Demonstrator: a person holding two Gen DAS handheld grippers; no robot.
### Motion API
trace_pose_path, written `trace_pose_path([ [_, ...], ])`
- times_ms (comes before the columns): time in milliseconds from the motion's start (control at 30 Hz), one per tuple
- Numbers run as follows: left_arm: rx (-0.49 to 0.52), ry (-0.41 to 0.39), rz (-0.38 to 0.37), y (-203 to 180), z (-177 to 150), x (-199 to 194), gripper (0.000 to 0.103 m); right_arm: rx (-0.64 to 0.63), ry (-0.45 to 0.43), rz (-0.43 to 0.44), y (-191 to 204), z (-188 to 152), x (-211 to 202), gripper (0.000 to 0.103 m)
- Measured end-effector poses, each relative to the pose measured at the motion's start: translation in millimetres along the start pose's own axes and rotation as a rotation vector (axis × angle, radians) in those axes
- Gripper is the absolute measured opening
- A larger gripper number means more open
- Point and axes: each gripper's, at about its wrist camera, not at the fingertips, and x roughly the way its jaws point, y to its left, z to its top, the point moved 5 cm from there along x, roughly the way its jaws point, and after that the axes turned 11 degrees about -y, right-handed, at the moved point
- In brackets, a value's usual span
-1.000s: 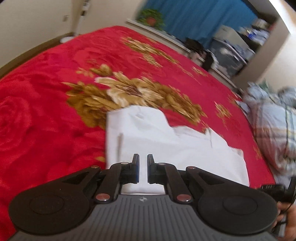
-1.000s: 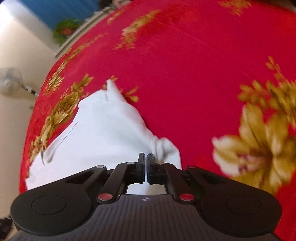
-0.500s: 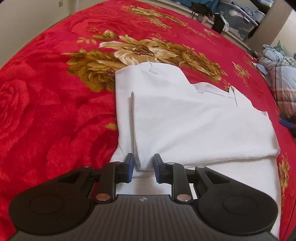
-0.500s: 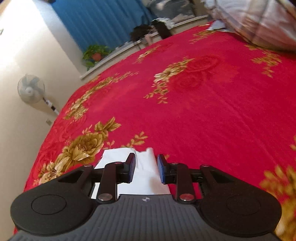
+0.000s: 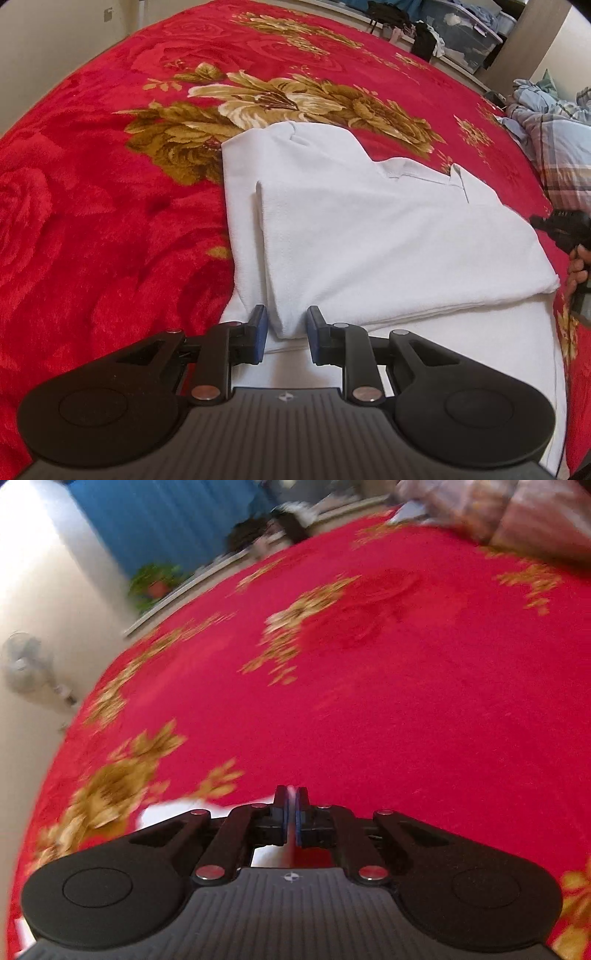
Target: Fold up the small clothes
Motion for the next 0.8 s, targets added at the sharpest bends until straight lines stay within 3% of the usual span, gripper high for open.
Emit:
trace_pose_path([
  [67, -0.024, 0.008, -0.009, 2.4, 3.1, -2.4, 0.026, 0.001, -0.006, -0.063, -13.2, 2.6, -0.2, 0.004],
  [133, -0.054, -0.021, -0.018, 4.7, 11.7, -11.4, 0.026, 0.081, -0.015, -0.029, -22.1, 9.5, -12.2, 0.004],
  [200, -0.074, -0.075, -0.047, 5.0, 22.5, -22.9, 0.026, 0.038, -0.047, 0.072, -6.8, 17.4, -32.6, 0.004],
  [267, -0.093, -0.1, -0.071, 5.6, 27.4, -27.2, 0.026, -0.02, -0.033, 0.244, 20.4, 17.0, -54.8, 0.004],
  [333, -0.098, -0.082, -0.066, 7.2, 24.8, -22.2, 0.026, -0.069, 0.055, 0.387, 40.4, 5.2, -67.4, 0.008],
  [367, -0.086, -0.058, -0.053, 8.3, 20.6, -16.7, 0.026, -0.105, 0.12, 0.408, 45.6, -7.5, -69.5, 0.009],
  [433, -0.038, 0.019, 0.004, 11.9, 7.7, -3.5, 0.026, -0.169, 0.239, 0.318, 38.5, -36.3, -63.0, 0.009],
  [467, -0.027, 0.013, 0.006, 12.2, 5.3, -3.6, 0.026, -0.178, 0.29, 0.243, 26.4, -49.7, -59.0, 0.004],
  [567, -0.04, -0.026, -0.028, 9.0, 10.7, -16.1, 0.026, -0.065, 0.294, 0.217, 4.5, -48.7, -72.6, 0.001],
  [667, -0.027, -0.048, -0.042, 8.4, 7.7, -19.0, 0.027, -0.134, 0.202, 0.226, 5.6, -39.0, -103.8, 0.008],
  [733, 0.002, -0.001, 0.006, 12.4, -3.1, -9.7, 0.027, -0.211, 0.276, 0.176, 0.2, -52.7, -103.1, 0.003],
  [800, 0.017, -0.019, 0.014, 10.8, -1.6, -18.4, 0.027, -0.234, 0.316, 0.081, -12.7, -58.8, -110.2, 0.011],
])
